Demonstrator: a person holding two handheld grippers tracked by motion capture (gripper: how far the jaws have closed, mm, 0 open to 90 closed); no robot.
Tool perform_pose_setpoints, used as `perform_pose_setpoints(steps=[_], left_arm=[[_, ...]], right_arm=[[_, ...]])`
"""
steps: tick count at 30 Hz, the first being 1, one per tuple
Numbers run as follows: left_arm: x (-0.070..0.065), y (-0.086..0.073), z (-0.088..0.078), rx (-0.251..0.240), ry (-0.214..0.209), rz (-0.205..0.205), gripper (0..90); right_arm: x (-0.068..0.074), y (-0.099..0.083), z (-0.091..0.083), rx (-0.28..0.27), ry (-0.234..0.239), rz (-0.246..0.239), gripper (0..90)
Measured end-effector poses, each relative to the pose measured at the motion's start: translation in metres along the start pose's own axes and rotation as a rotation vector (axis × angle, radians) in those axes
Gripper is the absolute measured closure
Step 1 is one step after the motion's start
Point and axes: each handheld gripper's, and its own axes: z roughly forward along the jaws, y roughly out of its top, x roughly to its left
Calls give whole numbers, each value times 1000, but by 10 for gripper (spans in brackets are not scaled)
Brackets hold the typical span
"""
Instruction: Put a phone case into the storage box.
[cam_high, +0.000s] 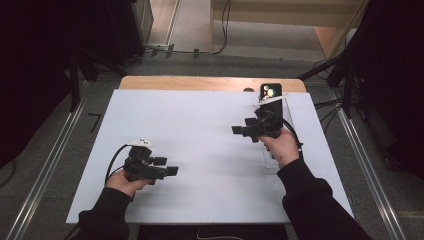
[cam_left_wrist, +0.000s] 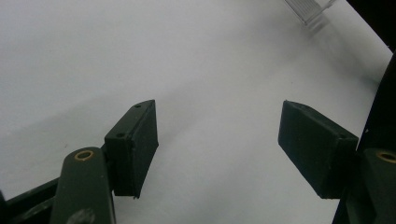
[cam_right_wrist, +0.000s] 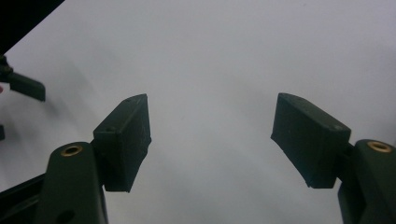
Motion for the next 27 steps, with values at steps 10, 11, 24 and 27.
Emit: perform_pose_setpoints(steps=[10, 11, 24, 27], left_arm=[[-3, 0, -1, -2, -17, 8, 285], [-3, -1, -1, -1, -23, 9, 285], [-11, -4, 0, 24, -73, 53, 285], [-11, -6, -2, 24, -73, 60, 285]], right_arm=[[15, -19, 7, 35, 22, -68, 260], [16, -21, 7, 38, 20, -72, 260], [29, -42, 5, 39, 10, -101, 259], [30, -48, 1, 48, 19, -106, 259]])
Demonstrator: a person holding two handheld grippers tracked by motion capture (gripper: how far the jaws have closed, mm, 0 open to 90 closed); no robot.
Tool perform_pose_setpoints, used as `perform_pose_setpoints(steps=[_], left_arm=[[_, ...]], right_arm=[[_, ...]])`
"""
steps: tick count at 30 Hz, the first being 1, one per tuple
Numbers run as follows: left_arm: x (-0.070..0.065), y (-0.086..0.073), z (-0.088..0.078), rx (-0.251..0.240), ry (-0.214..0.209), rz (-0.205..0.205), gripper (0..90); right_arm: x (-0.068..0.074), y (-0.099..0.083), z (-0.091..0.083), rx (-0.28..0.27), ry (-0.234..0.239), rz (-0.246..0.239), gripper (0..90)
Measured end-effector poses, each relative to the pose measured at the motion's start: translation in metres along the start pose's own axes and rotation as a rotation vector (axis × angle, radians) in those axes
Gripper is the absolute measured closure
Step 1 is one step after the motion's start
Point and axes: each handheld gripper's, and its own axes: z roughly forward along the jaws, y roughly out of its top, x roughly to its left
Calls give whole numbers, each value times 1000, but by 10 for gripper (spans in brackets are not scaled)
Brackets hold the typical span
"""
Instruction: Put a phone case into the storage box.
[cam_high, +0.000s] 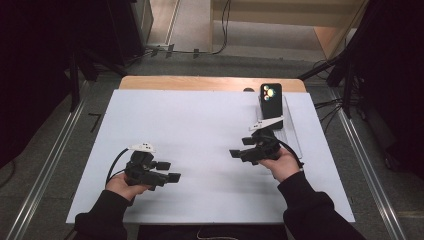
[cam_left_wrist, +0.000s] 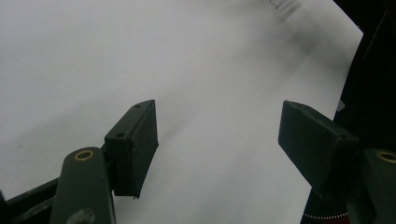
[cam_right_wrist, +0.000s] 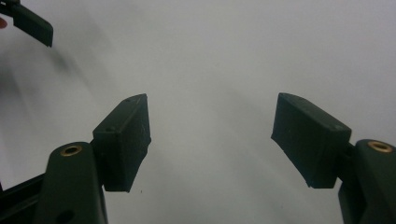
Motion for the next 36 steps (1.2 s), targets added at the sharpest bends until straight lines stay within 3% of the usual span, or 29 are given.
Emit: perform_pose_setpoints(steps=[15, 36], left_arm=[[-2, -3, -2, 4, -3, 5, 285], [-5, -8, -3, -4, -1, 28, 285]], right_arm=[[5, -32, -17, 20, 48, -23, 253], [-2, -72, -36, 46, 51, -46, 247]])
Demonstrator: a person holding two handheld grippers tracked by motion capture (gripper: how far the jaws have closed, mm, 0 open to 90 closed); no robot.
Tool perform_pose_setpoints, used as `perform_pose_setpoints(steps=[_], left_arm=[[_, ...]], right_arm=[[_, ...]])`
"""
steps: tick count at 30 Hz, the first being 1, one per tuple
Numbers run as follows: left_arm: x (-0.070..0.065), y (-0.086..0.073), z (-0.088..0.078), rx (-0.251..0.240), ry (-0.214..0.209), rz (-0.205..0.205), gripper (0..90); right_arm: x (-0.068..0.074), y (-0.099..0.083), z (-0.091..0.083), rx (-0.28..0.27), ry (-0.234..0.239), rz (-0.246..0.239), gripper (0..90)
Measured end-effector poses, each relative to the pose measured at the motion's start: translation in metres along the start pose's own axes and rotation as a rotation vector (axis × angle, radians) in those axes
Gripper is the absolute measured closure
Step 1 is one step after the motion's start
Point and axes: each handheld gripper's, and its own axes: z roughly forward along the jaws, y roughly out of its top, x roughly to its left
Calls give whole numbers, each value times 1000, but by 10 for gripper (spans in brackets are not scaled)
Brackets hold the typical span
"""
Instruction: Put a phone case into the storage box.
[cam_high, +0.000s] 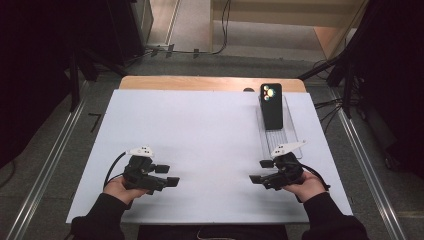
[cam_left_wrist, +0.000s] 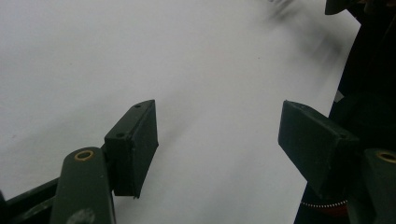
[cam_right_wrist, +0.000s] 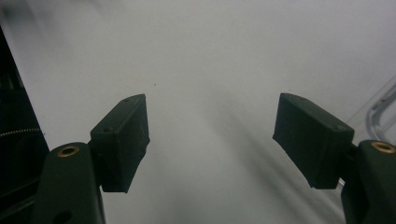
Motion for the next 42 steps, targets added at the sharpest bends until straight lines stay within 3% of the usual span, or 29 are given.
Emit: perform_pose_setpoints(steps=[5, 42], left_arm=[[-1, -4, -1, 3, 5, 20, 285], [0, -6, 2, 29, 5, 18, 285]], right_arm=[[-3, -5, -3, 4, -19, 5, 246], [-8, -9, 0, 20, -16, 2, 246]])
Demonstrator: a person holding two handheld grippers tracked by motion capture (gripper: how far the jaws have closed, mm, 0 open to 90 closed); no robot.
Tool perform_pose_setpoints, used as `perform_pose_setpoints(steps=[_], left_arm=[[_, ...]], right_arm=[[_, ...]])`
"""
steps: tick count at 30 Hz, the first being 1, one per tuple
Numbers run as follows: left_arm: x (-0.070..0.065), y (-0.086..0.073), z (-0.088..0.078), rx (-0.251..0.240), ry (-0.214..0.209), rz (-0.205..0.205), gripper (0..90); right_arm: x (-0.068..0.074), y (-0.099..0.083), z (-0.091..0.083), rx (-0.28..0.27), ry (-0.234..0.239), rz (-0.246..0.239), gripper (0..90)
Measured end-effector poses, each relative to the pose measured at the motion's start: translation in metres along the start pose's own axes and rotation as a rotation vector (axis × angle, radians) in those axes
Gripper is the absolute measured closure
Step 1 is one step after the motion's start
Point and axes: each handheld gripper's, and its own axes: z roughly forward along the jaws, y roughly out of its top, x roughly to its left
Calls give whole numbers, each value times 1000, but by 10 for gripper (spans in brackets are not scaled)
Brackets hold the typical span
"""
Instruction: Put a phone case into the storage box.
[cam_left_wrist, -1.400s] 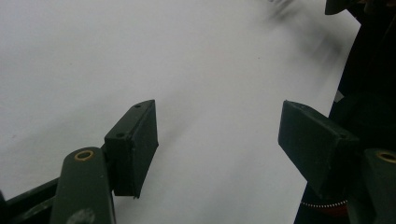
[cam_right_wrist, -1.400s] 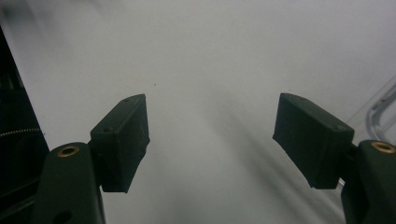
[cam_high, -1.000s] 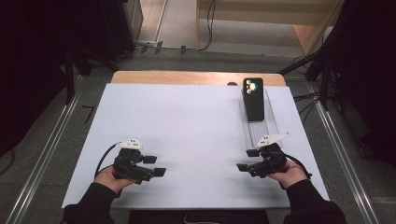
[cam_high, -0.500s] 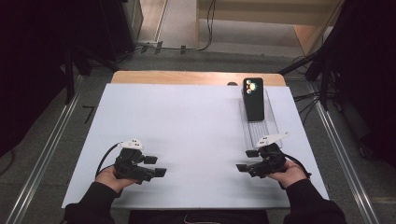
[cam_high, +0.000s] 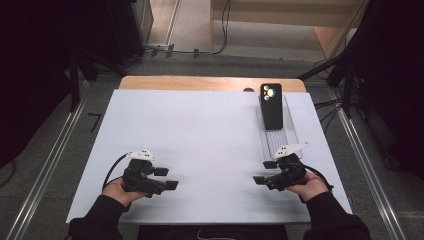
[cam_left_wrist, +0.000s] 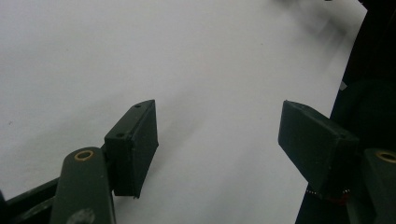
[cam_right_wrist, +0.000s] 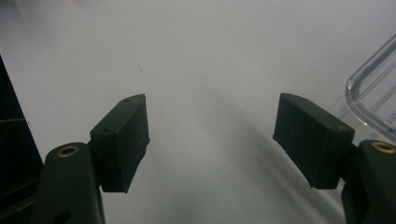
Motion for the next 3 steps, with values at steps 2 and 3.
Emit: perform_pose_setpoints(steps=[2, 3], left_arm=[[0, 0, 0, 1, 1, 1, 285], [0, 0, 0, 4, 1, 1, 285]], right_arm=[[0, 0, 0, 4, 0, 5, 246], [0, 0, 0, 9, 0, 6, 245]])
